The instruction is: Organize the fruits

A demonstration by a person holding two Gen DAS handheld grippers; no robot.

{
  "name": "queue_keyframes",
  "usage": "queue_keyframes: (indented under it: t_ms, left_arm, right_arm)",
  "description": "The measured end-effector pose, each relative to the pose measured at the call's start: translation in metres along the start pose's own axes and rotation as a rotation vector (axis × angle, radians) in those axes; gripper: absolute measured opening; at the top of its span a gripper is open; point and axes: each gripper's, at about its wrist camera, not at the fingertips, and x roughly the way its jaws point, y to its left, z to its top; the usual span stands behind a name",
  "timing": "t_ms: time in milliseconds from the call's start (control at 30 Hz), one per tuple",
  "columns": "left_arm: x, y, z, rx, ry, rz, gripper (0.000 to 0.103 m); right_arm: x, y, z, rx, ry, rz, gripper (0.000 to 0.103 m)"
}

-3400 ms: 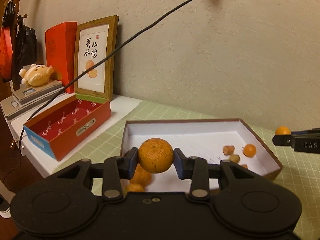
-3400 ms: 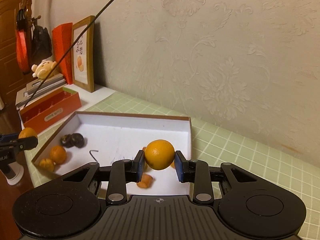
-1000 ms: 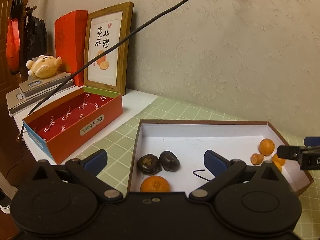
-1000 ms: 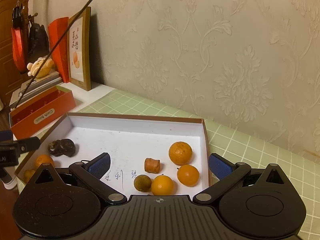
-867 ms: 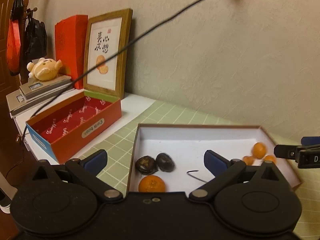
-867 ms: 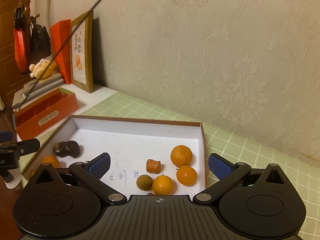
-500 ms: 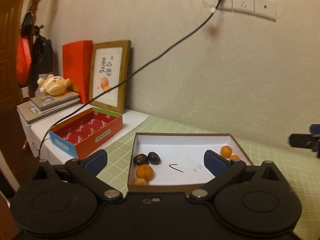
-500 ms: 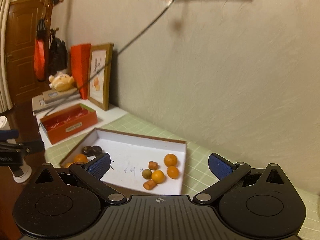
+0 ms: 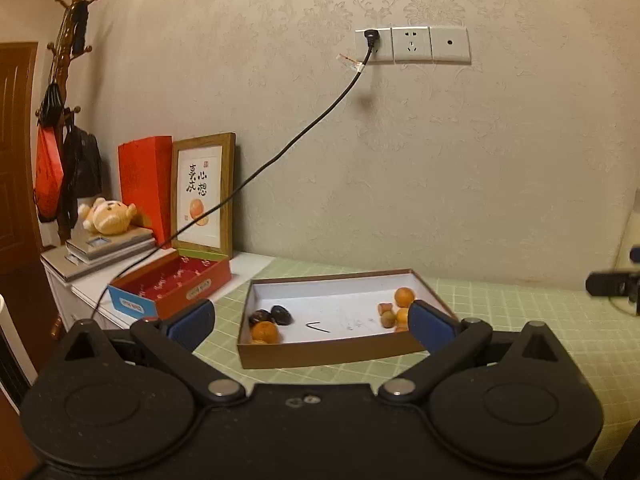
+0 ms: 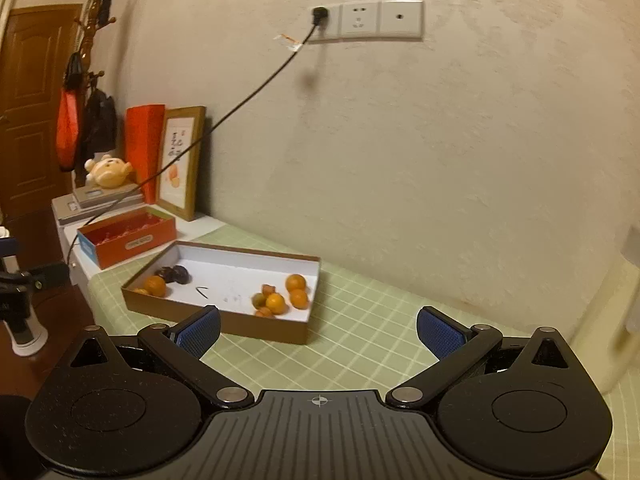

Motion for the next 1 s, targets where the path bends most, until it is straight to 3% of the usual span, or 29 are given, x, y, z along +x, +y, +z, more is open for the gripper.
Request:
queue_keyframes:
  t_ms: [200, 467, 1000]
  left_arm:
    - [0.004, -0.008, -0.020, 0.004, 0.024, 0.000, 0.097]
    - [0.007, -0.011, -0.024, 0.026, 0.033, 0.000, 0.097]
    - [0.006, 0.001, -0.024, -0.037, 0.031, -0.023, 0.097]
  right_arm:
    - [0.004, -0.015, -0.015, 0.054, 0.026, -0.041, 0.103]
    - [0.016, -0.021, -0.013, 0.059, 0.034, -0.036, 0.103]
    - [0.025, -0.015, -0.015, 0.047, 0.073, -0.048, 0.103]
